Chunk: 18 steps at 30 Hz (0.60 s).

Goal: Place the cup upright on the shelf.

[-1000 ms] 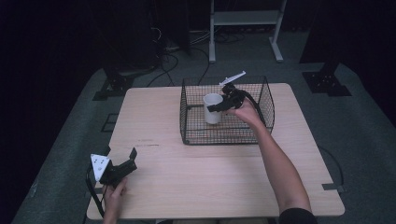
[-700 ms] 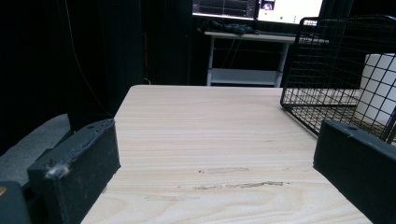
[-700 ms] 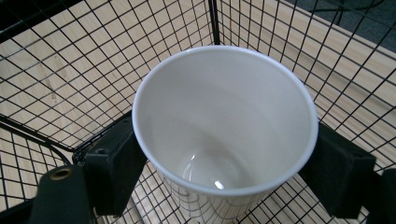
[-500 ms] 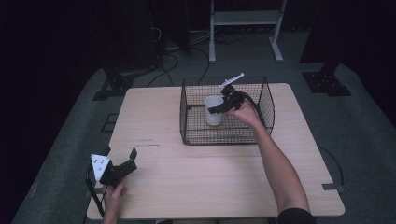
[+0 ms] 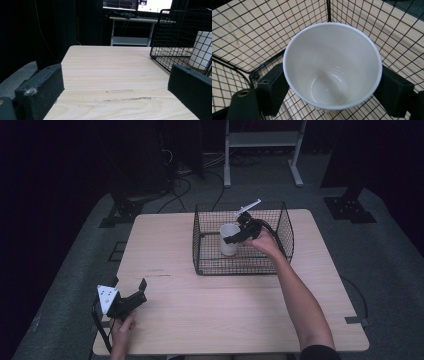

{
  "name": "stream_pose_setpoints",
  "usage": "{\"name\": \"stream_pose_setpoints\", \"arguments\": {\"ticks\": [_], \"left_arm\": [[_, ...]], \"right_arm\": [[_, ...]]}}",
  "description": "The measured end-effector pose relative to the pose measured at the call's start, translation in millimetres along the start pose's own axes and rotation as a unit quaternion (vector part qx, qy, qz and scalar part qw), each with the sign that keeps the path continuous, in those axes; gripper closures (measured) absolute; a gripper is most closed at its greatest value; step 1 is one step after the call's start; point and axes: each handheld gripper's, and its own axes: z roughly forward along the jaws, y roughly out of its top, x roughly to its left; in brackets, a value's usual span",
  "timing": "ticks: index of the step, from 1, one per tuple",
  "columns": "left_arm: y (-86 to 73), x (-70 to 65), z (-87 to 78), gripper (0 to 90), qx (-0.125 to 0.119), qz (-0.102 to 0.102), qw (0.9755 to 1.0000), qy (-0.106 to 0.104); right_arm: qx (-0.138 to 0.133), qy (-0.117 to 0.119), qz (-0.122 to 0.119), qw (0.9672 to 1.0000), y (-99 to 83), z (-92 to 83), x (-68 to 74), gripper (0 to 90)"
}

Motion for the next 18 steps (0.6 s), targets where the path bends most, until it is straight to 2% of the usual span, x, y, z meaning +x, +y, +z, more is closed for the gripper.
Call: {"name": "stream_pose_setpoints", "arguments": {"ticks": [11, 18], "left_arm": [[0.0, 0.2, -0.1, 0.0, 0.0, 0.0, 1.0, 0.0], [0.0, 0.0, -0.4, 0.0, 0.0, 0.0, 1.0, -0.001]], "right_arm": [[-0.006, -0.003, -0.003, 1.0, -3.8, -2.1, 2.8, 18.0], [-0.02, -0.006, 0.0, 0.9998, -2.1, -7.0, 5.2, 13.1]]}}
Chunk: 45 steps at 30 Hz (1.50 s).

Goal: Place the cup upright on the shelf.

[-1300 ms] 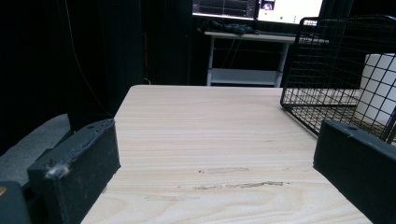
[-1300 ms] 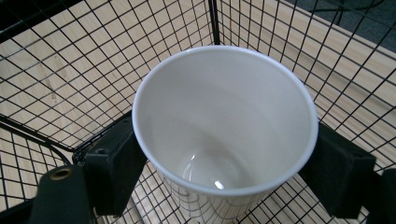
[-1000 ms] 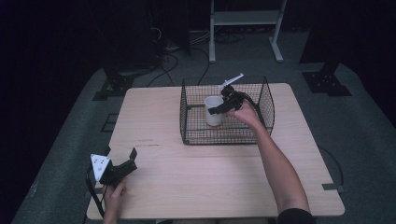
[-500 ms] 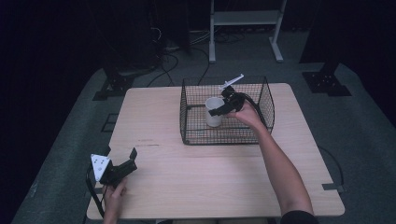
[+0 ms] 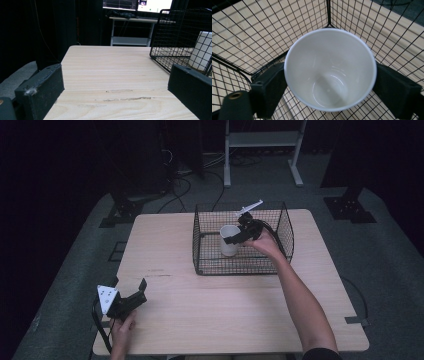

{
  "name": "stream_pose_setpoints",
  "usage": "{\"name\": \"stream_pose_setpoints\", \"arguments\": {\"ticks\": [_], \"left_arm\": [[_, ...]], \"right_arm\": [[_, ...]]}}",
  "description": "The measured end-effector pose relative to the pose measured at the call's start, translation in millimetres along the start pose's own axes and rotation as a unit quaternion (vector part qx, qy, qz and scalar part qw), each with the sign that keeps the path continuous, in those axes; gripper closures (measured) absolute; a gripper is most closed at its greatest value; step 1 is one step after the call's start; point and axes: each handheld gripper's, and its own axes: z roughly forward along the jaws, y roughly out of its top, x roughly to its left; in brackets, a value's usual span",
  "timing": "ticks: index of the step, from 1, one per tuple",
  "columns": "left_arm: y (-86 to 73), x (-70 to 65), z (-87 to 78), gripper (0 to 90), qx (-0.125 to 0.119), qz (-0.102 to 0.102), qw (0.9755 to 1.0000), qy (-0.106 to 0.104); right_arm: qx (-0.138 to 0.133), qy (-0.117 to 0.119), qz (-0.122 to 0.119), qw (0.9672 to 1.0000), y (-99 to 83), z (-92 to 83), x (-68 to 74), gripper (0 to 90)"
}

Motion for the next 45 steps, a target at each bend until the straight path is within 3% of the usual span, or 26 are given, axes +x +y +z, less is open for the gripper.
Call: {"name": "stream_pose_setpoints", "arguments": {"ticks": [10, 27, 45], "left_arm": [[0.1, 0.1, -0.2, 0.0, 0.0, -0.001, 1.0, 0.0], [0.1, 0.1, -0.2, 0.0, 0.001, -0.001, 1.0, 0.0], [0.0, -0.3, 0.4, 0.0, 0.001, 0.001, 1.0, 0.001]], "right_arm": [[-0.044, 0.0, 0.019, 0.9989, 2.9, -21.3, 0.2, 12.8], [-0.066, 0.008, 0.016, 0.9977, 3.7, -50.3, 7.9, 12.8], [-0.079, 0.03, 0.014, 0.9963, -18.0, -79.6, 21.4, 13.0]]}}
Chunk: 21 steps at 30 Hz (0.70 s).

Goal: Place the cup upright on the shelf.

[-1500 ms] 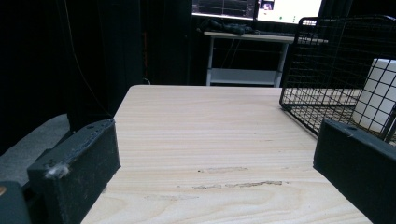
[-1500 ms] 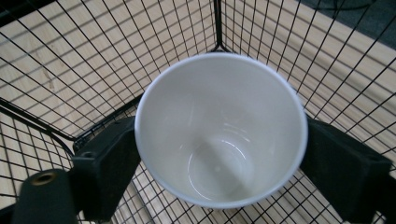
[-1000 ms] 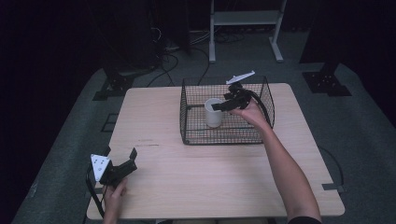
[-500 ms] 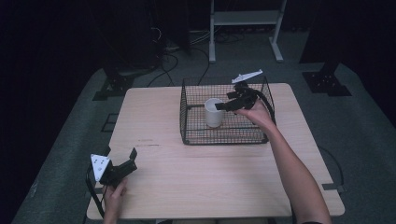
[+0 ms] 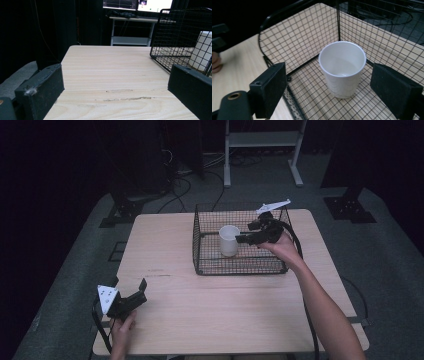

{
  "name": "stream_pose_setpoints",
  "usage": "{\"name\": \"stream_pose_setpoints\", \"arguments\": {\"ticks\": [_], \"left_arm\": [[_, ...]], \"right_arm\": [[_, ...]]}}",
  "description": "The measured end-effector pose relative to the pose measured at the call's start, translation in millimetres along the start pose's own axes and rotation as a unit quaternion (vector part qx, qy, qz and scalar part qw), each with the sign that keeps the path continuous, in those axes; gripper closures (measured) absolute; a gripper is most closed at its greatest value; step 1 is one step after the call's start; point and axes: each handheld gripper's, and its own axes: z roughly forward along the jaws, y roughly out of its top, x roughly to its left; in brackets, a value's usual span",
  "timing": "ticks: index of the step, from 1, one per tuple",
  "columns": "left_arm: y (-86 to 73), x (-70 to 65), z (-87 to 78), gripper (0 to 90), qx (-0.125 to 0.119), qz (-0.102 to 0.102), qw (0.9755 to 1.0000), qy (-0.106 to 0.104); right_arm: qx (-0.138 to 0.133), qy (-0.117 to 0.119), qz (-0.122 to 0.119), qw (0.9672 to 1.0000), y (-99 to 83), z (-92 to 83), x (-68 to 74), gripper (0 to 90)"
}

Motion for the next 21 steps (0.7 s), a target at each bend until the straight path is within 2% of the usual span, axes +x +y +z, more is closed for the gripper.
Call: {"name": "stream_pose_setpoints", "arguments": {"ticks": [10, 21], "left_arm": [[0.0, 0.1, 0.0, 0.0, 0.0, -0.001, 1.0, 0.0], [0.0, -0.1, -0.1, 0.0, 0.0, 0.0, 1.0, 0.0]], "right_arm": [[-0.002, 0.007, -0.015, 0.9999, -4.7, -12.9, 11.6, 13.0], [-0.008, 0.018, -0.024, 0.9995, -21.8, -28.0, 22.3, 13.0]]}}
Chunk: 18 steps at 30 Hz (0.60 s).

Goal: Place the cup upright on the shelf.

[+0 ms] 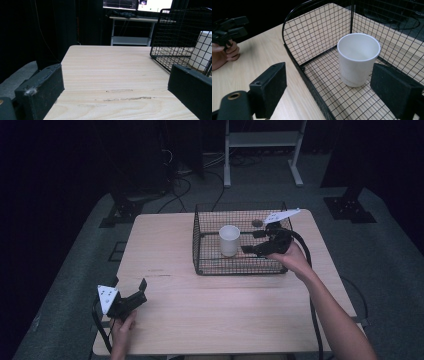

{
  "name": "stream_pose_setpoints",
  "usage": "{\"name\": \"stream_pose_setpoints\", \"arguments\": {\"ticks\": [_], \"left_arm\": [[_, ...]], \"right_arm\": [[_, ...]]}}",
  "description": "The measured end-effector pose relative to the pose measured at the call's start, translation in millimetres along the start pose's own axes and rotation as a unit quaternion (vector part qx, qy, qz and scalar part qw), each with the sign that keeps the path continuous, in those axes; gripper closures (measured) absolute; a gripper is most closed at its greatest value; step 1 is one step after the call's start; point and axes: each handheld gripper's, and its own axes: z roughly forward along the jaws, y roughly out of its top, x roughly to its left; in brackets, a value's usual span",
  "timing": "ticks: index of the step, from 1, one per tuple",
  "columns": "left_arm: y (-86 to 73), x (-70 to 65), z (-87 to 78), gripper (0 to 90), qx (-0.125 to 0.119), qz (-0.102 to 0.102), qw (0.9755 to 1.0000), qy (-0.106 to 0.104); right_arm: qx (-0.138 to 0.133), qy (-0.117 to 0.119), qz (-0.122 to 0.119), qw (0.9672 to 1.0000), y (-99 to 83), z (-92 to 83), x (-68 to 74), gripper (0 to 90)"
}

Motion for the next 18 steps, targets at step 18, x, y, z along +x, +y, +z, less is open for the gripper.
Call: {"name": "stream_pose_setpoints", "arguments": {"ticks": [18], "left_arm": [[0.0, -0.1, 0.0, 0.0, 0.0, 0.0, 1.0, 0.0]], "right_arm": [[-0.004, 0.01, -0.007, 0.9999, -26.3, -13.7, 11.5, 13.2]]}}
